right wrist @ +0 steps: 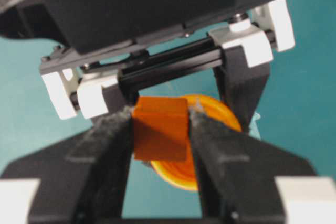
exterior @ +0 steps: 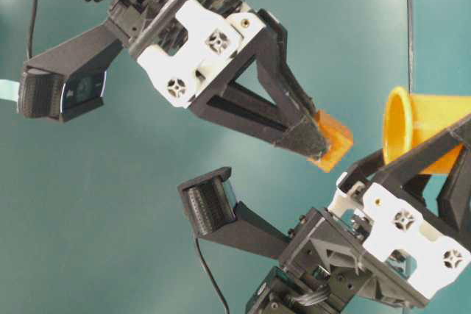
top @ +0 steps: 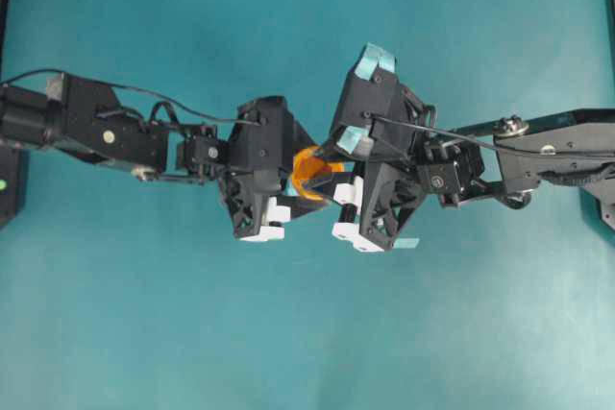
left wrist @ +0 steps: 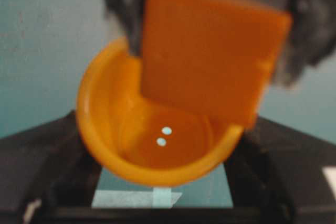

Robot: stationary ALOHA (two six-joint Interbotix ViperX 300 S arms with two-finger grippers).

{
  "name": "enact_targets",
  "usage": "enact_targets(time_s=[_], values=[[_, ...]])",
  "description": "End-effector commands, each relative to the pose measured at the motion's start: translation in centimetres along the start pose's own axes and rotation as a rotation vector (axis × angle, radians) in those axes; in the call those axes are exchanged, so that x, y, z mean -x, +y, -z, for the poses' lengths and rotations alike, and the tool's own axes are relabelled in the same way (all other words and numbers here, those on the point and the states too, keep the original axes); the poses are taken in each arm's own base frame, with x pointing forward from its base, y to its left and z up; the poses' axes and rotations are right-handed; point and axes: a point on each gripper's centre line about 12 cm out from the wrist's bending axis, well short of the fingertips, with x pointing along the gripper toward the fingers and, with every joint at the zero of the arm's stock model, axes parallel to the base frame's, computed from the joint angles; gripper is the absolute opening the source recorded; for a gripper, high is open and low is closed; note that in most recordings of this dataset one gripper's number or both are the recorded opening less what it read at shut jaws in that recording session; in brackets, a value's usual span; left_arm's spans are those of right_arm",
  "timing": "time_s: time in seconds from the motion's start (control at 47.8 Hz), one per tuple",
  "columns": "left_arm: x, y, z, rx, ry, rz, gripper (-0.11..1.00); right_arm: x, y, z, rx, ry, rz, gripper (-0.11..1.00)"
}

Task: Hold the block with right arm and the cup with left arm, then put the block into the cup.

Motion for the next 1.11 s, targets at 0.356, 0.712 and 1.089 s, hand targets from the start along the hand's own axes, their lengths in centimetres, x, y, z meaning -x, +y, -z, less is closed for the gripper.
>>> enact_targets(time_s=[0.356, 0.712, 1.089], values=[[0.2, 0.1, -1.9, -0.004, -0.055, -0.001, 0.63, 1.7, -1.2, -1.3, -0.025, -0.052, 0.004, 0.41], [0.2, 0.1, -2.2, -0.004, -0.071, -0.001, 0.63, 1.7, -1.2, -1.2, -0.025, -0.05, 0.006, 0.41], [0.2, 0.1, -2.2, -0.004, -0.071, -0.001, 0.63, 1.6, -1.4, -1.1, -0.026, -0.047, 0.011, 0.41]])
